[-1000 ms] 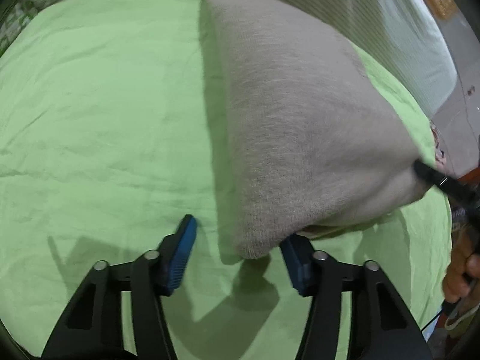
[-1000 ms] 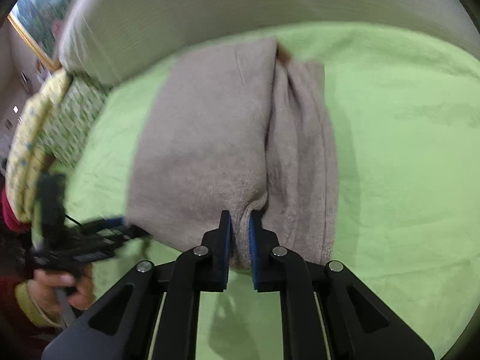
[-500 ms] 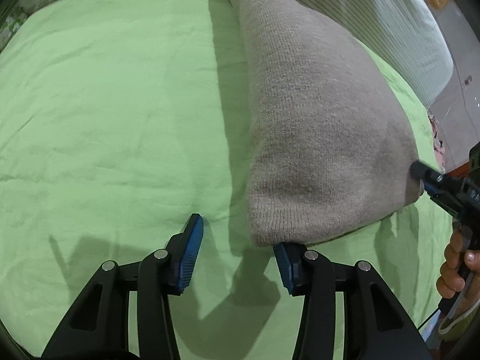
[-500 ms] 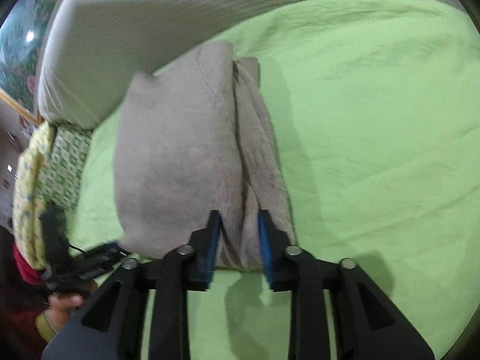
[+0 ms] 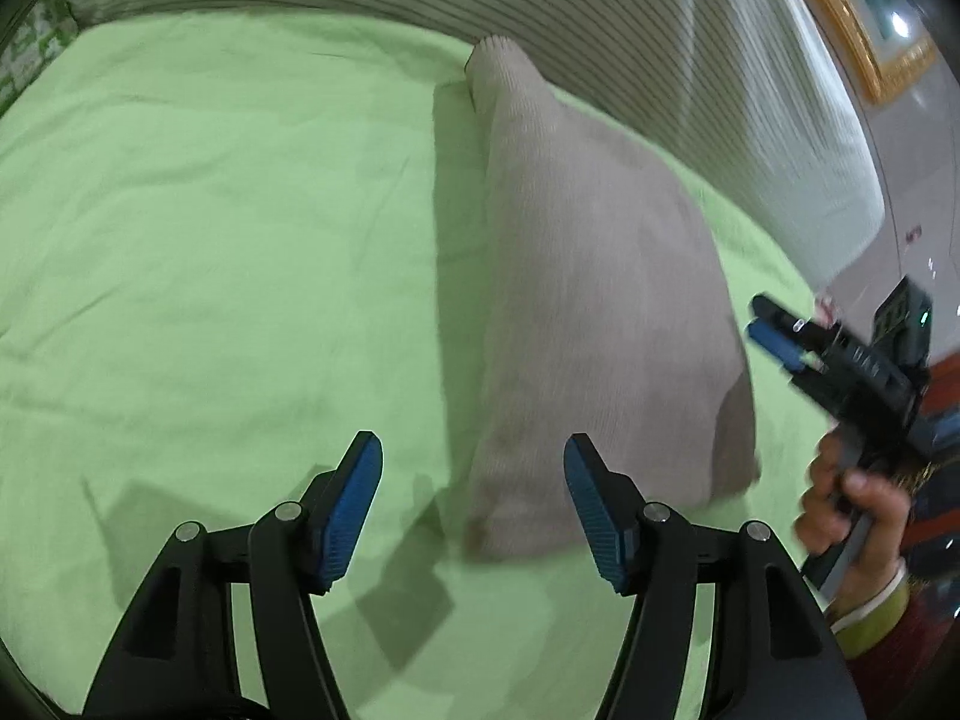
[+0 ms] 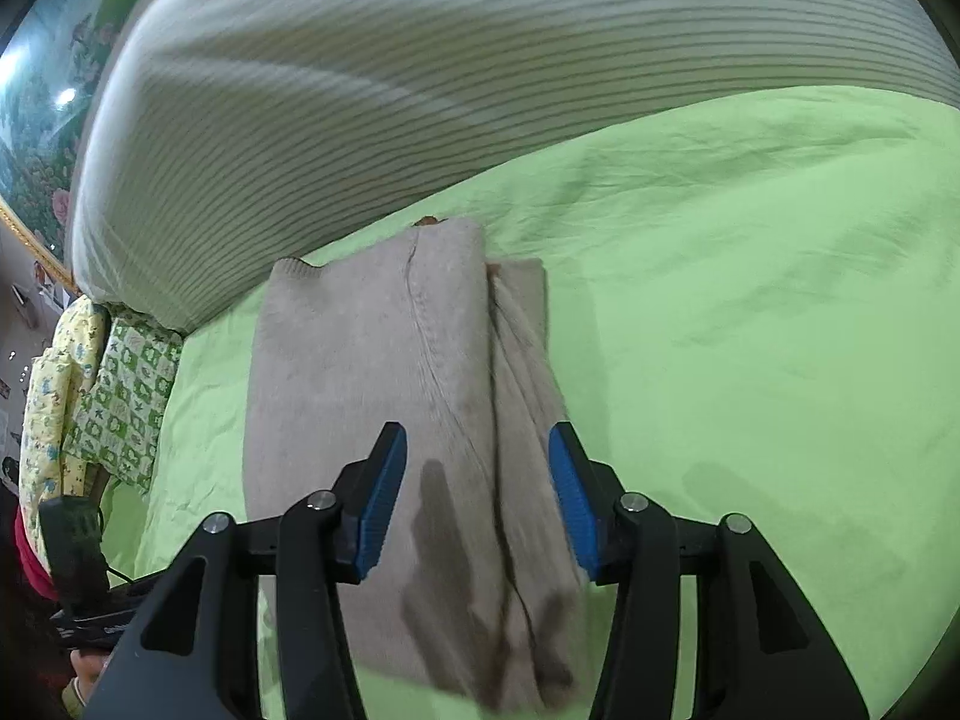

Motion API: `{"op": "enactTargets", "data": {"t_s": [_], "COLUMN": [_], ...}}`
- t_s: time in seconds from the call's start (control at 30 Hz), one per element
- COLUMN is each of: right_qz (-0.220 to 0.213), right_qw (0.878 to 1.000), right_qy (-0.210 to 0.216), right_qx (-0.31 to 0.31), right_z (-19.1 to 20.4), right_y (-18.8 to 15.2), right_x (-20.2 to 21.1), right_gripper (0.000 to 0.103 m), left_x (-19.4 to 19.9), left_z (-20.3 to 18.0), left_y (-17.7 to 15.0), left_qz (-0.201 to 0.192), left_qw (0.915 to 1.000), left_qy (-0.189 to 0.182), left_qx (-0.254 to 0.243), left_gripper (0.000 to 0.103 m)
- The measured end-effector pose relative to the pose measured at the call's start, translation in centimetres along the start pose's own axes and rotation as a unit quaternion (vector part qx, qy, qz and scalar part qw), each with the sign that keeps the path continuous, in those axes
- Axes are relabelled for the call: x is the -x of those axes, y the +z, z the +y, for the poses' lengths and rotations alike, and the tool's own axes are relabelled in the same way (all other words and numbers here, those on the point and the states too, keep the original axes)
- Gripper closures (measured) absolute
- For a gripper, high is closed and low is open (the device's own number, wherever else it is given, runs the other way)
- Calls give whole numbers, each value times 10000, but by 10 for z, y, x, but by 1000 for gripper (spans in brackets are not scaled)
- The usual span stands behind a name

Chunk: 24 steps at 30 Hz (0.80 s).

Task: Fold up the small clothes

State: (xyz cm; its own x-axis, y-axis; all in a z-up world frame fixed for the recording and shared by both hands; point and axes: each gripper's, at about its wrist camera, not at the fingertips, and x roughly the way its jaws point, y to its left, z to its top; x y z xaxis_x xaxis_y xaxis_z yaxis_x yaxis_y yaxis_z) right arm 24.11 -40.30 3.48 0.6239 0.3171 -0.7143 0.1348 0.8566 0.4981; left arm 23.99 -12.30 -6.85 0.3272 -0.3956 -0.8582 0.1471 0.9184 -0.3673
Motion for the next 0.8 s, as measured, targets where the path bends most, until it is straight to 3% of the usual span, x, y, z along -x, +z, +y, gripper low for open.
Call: {"op": "enactTargets", "data": {"t_s": [0.13,0.2,0.53,0.67,0.8], "right_qz": [106,161,235,272,293], "right_qw": [9998,9990,9986,9992,9987], "right_qy": [-81,-332,-472,-226,253], "right_qx": [144,269,50,-199,-339], "right_z": [8,11,-16,-22,-25], "right_y": [11,13,27,28,23], "right_x": [-24,-35,-64,-60,-47], "right_gripper": [44,44,44,44,42], "left_x": [-15,-22,-76,-83,-67], "left_z": [-1,-4,3,10,19], "left_y": [27,39,80,94,82], "left_qz": [1,-18,-152,-100,-16], "left_qw": [9993,9993,9989,9985,9967], "left_qy": [-229,-231,-96,-199,-416], "left_qx": [296,306,427,501,694], "left_gripper": [28,27,16,16,15]}}
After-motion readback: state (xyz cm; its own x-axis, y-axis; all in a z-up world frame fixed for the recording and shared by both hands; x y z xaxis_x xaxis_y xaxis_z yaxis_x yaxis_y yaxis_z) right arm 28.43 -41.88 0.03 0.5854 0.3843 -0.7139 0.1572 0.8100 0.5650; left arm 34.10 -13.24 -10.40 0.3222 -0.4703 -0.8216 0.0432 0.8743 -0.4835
